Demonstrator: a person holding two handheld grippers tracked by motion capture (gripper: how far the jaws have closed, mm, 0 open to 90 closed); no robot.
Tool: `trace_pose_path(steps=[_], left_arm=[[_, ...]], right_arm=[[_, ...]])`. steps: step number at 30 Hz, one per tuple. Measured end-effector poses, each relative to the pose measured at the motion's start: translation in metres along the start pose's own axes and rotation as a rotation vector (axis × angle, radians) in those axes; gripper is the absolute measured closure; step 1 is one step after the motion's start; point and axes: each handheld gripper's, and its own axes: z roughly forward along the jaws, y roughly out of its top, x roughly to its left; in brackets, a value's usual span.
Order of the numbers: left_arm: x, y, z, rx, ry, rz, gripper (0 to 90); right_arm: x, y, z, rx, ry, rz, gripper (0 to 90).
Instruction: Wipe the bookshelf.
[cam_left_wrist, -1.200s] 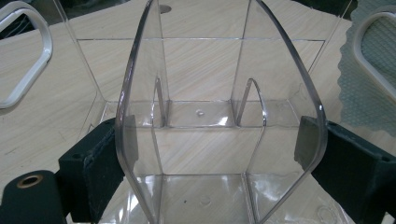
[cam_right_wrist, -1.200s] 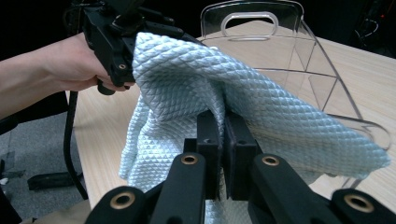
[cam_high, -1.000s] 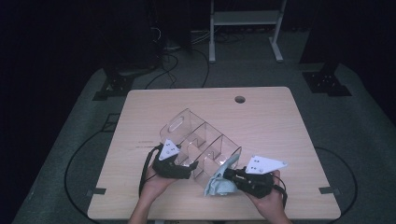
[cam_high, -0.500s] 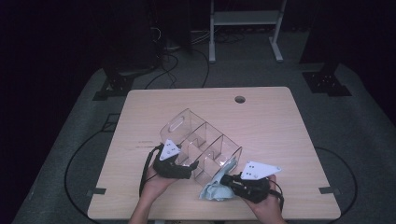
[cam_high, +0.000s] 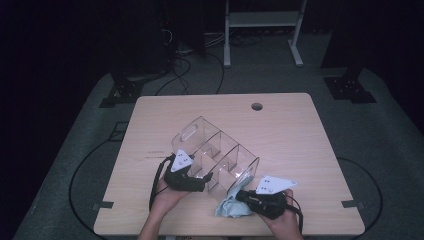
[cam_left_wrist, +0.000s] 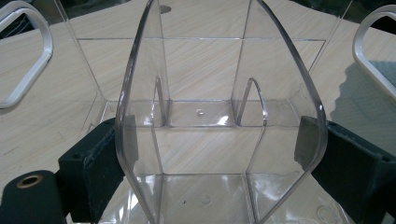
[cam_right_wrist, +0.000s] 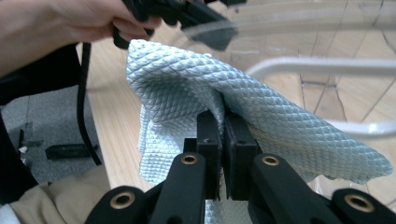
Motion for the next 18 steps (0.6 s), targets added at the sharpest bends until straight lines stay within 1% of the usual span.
trace_pose_path(steps=[2,3,5,8,10,12,15,17,18], left_arm=[[0.0004,-0.0003,-0.0002,0.000,0.000,0.001,9.8],[0.0007,-0.0004,-0.0002,0.000,0.001,0.004,9.8],[0.0005,-0.0001,-0.0003,0.002,-0.001,0.002,9.8],[0.0002,0.0001,-0.0001,0.001,0.000,0.004,9.8],[0.0003,-0.0001,-0.0001,0.000,-0.001,0.001,9.8],[0.0004,-0.0003,-0.0001,0.000,-0.001,0.001,9.8],[0.0003,0.0000,0.0000,0.000,-0.001,0.002,9.8],[0.0002,0.0001,0.0000,0.000,-0.001,0.002,9.8],[0.0002,-0.0001,0.0001,-0.001,-0.001,0.001,9.8]], right_arm=[[-0.0021,-0.0049,0.0035,0.020,-0.005,0.010,86.0],[-0.0027,-0.0062,0.0044,0.024,-0.004,0.017,86.0],[-0.0029,-0.0064,0.0047,0.025,-0.006,0.017,86.0],[0.0008,0.0002,-0.0006,-0.006,-0.001,0.008,86.0],[0.0015,0.0018,-0.0014,-0.013,-0.001,0.000,86.0],[0.0000,0.0002,-0.0008,-0.010,0.000,0.006,86.0],[-0.0050,-0.0058,0.0023,0.016,-0.018,0.014,86.0],[-0.0050,-0.0061,0.0017,0.016,-0.019,0.024,86.0],[-0.0035,-0.0042,0.0000,0.006,-0.019,0.016,86.0]])
